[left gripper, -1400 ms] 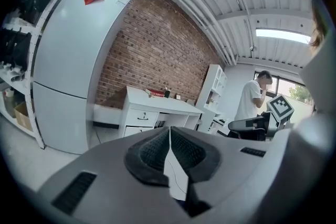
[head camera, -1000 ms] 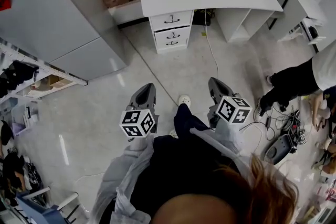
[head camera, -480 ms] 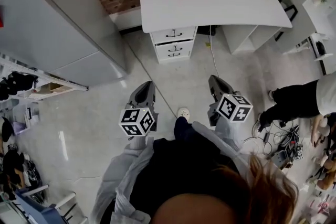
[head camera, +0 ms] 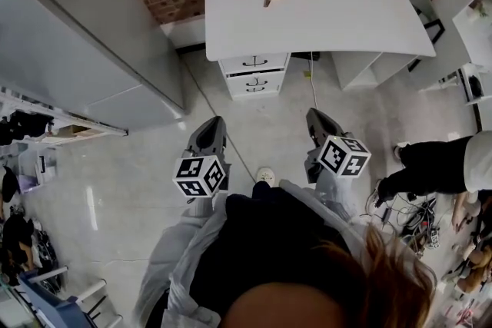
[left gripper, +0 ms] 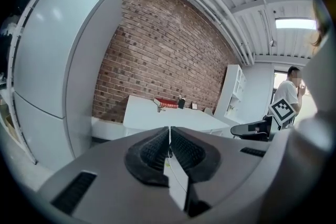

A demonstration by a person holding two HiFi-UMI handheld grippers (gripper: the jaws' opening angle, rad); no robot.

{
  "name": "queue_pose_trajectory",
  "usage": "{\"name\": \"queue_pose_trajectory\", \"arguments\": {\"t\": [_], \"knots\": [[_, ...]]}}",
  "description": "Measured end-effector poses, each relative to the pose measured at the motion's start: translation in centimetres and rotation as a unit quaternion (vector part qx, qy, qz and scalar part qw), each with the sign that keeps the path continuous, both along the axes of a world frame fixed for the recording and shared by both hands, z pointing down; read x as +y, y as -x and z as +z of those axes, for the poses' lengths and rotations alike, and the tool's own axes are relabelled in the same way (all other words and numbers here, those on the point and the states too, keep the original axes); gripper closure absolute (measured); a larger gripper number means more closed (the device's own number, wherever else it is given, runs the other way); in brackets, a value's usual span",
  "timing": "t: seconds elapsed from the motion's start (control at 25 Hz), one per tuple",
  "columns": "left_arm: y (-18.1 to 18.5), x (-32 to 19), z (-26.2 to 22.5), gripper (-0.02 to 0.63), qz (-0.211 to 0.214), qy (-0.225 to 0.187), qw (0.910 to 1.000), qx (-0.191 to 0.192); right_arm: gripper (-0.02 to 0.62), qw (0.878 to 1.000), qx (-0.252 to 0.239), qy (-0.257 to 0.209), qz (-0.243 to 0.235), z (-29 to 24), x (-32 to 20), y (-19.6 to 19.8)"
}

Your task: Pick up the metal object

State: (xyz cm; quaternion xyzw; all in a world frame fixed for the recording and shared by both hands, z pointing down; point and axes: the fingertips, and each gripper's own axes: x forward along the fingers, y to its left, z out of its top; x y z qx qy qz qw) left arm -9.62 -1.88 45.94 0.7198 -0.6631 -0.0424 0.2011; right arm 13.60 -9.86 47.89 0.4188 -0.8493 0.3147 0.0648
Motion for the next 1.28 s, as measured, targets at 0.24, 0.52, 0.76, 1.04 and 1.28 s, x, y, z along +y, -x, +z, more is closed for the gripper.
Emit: {"name": "queue_pose_trajectory", "arguments": {"t": [0.24, 0.52, 0.76, 1.04, 1.28], "knots": [[-0.4, -1.1, 0.5, 0.583, -0.001, 0.001, 1.0, -0.006, 0.589, 1.0, -0.007, 0.009, -0.008, 1.1, -1.0, 0.3], [-0.7, -2.2, 1.8, 0.583, 0.006, 0.014, 0.9999, -0.002, 0.588, 1.0, -0.013, 0.016, 0.007, 2.1, -1.9, -0.1], [-0.7, -6.6, 2.2, 0.583, 0.021, 0.008, 0.9997, 0.002, 0.325, 0.999, -0.042, 0.012, 0.008, 1.6, -5.8, 0.4], [-0.3, -14.0, 1.4, 0.583, 0.033, 0.003, 0.9994, 0.005, 0.319, 0.999, -0.045, 0.023, 0.001, 1.4, -12.2, 1.6], [1.1, -20.2, 0.6, 0.583, 0.043, 0.011, 0.999, 0.006, 0.319, 0.998, -0.049, 0.035, -0.003, 0.5, -18.3, 3.7]]}}
